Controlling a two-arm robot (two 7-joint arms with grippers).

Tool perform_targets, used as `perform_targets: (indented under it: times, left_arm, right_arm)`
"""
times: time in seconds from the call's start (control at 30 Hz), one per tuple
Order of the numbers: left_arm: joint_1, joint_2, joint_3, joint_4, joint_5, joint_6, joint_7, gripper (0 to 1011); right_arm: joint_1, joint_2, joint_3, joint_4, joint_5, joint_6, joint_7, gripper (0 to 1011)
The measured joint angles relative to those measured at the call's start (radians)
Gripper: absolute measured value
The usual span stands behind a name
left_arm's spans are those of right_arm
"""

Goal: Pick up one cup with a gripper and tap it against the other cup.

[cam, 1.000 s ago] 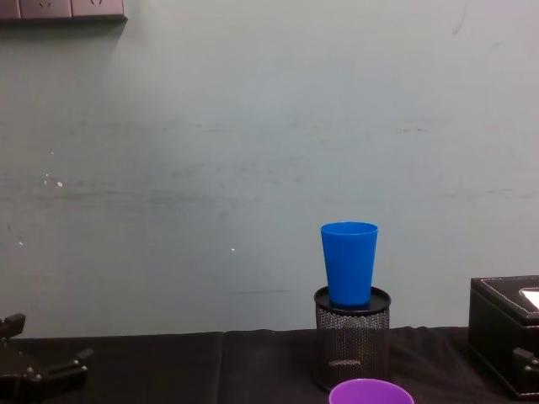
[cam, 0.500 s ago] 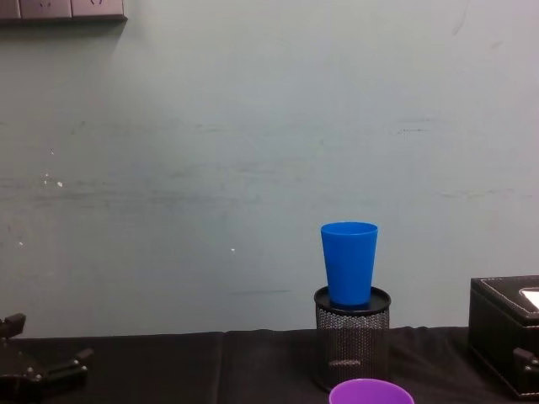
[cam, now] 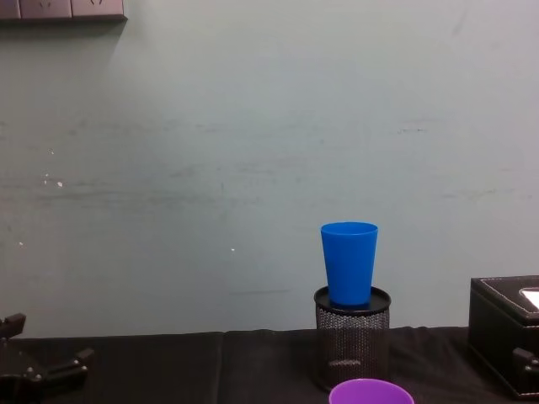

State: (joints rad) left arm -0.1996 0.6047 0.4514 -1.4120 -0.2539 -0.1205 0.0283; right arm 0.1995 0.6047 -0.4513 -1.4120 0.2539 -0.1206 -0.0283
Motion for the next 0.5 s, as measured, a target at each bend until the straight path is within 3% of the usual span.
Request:
perform_targets:
  times: [0.5]
  left_arm:
    - [0.0,0.0,0.0,0.0,0.0,0.0,0.0,1000]
  right_arm:
    - [0.0,0.0,0.0,0.0,0.0,0.0,0.0,1002]
